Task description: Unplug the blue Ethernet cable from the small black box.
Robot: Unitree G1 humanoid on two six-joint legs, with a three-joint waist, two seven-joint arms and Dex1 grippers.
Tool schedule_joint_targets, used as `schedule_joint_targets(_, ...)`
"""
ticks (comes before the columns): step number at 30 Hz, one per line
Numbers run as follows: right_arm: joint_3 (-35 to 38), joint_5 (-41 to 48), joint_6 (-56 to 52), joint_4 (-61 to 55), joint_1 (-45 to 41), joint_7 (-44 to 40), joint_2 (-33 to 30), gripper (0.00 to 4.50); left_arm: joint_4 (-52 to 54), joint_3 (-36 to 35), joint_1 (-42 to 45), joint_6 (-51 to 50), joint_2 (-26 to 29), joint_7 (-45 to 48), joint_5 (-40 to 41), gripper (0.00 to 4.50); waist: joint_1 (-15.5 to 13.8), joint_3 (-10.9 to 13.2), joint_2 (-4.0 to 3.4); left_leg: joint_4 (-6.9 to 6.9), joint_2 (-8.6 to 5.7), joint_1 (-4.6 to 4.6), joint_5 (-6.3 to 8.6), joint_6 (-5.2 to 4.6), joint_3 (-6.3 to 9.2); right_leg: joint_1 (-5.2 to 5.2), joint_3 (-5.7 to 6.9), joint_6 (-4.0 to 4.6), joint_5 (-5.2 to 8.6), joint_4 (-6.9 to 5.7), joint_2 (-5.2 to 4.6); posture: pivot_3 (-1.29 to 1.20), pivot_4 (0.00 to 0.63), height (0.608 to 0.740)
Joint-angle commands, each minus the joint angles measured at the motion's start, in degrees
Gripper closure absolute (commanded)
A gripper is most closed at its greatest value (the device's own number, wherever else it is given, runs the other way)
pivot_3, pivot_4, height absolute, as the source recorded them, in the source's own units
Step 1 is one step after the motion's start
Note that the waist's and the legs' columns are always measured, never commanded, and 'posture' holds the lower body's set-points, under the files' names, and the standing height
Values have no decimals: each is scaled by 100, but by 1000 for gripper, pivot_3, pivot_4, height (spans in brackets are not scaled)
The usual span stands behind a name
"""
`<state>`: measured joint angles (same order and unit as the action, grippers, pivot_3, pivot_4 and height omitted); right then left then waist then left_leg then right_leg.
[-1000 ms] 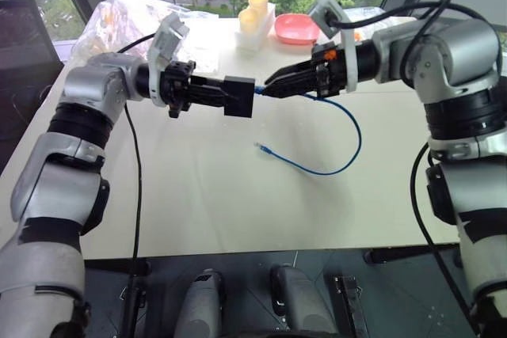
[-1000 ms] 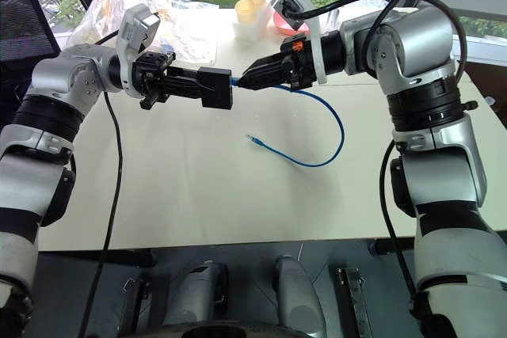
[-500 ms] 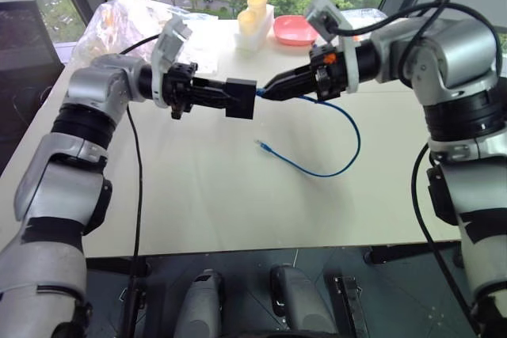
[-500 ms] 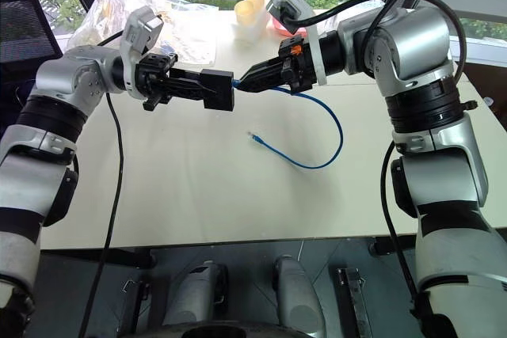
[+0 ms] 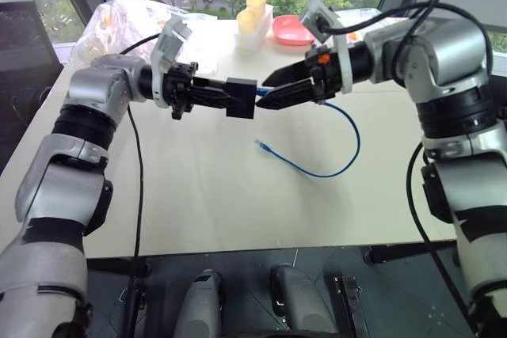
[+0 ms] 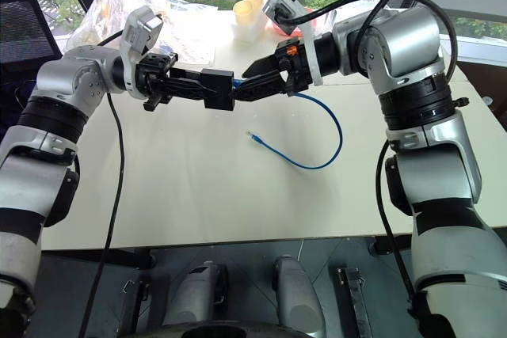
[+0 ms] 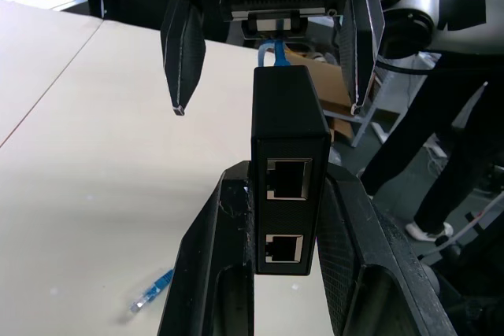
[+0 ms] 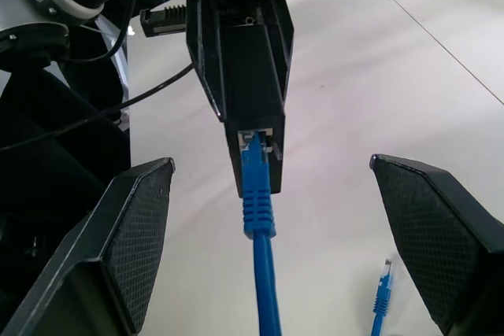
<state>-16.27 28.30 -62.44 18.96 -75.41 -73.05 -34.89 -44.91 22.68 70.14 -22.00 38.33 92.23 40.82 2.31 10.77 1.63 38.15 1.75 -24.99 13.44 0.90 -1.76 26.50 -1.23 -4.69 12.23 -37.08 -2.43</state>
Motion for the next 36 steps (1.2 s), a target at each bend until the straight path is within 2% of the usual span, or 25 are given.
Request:
schedule_joint_targets(1, 173, -14, -3, -9, -246, -17, 6, 362, 82, -220, 50, 55, 37, 27, 9, 3999, -1, 0, 0, 0, 0, 0, 0, 0, 0, 0, 0, 0, 0, 0, 0, 0, 150, 740)
schedule_joint_targets(4, 106, -82, 43, 35, -259, -13, 26, 1230, 58, -241, 53, 63, 21, 27, -19, 3999, -2, 0, 0, 0, 0, 0, 0, 0, 0, 0, 0, 0, 0, 0, 0, 0, 150, 740)
schedule_joint_targets(7, -3, -207, 141, 11, -225, -44, 10, 2669, 47, -289, 49, 53, 5, 27, -47, 3999, -1, 0, 0, 0, 0, 0, 0, 0, 0, 0, 0, 0, 0, 0, 0, 0, 150, 740)
schedule_joint_targets(10, -31, -257, 163, 7, -220, -67, 23, 4315, 24, -338, 47, 47, -14, 27, -83, 3999, 8, 0, 0, 0, 0, 0, 0, 0, 0, 0, 0, 0, 0, -1, 0, 0, 150, 740)
schedule_joint_targets(11, -29, -263, 160, 11, -224, -69, 34, 4467, 12, -353, 47, 53, -22, 27, -105, 3999, 6, 0, 0, 0, 0, 0, 0, 0, 0, 1, 0, 0, 0, -1, 0, 0, 150, 740)
schedule_joint_targets(20, 266, -17, -262, 210, -293, -182, 80, 4467, -28, -425, 3, 100, -58, 27, -240, 3999, 2, 0, 0, 0, 0, 0, 0, 0, 0, 1, 0, 0, 0, -2, 0, 0, 150, 740)
schedule_joint_targets(30, 343, -15, -273, 281, 176, -594, -732, 4467, 58, -626, -128, -10, 300, 27, -263, 3999, -7, 0, 0, 0, -1, 0, 0, 0, 0, 0, 0, 0, 0, -1, -1, 0, 150, 740)
schedule_joint_targets(36, 549, 198, -357, 27, 307, -383, -717, 4467, 15, -705, -127, -30, 291, 27, -314, 3999, 15, 0, 0, 0, 0, 1, 0, 0, 2, 1, 0, 0, 0, -5, 2, 0, 150, 740)
